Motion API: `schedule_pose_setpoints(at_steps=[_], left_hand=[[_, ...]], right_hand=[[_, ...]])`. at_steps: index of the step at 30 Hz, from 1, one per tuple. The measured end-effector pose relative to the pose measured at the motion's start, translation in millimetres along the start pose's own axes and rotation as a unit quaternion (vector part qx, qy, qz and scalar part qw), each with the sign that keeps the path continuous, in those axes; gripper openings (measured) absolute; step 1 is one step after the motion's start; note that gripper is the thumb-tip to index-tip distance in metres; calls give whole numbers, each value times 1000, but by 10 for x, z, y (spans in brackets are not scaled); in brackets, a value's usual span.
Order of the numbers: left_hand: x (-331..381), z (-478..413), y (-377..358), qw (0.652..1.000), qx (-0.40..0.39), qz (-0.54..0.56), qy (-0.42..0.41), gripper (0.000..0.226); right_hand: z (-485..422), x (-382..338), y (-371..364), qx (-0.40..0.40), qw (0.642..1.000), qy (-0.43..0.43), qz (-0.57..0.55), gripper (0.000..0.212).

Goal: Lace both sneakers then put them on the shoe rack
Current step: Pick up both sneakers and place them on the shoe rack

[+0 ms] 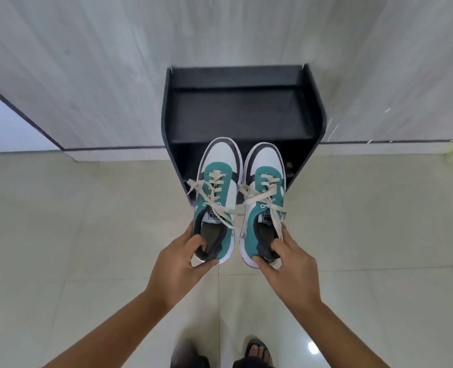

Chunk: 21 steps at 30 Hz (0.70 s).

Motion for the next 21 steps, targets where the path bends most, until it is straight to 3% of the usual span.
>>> schedule_pose_setpoints(at_steps=[8,16,21], left_hand=[[278,-1024,917,994,-1,74,78,36],[-58,-2040,1021,978,23,120,168,32],[-190,-2176,939,981,17,89,170,35]], right_hand=[[-1142,-520,814,-9,1000,-16,-16,32],[-2239,-676,615,-66,997,-19,-19,23],[-2500,-658,471,-69,997,-36,-20,22]])
Point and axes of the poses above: each hand's wrist, its own z-axis away from the middle knuckle, its own y-axis out of the back of the hand, x = y × z, the point moved 6 cm from there along -z, towards the middle knuckle, and after that the axes turned 5 degrees about -x, right-handed, at the moved point
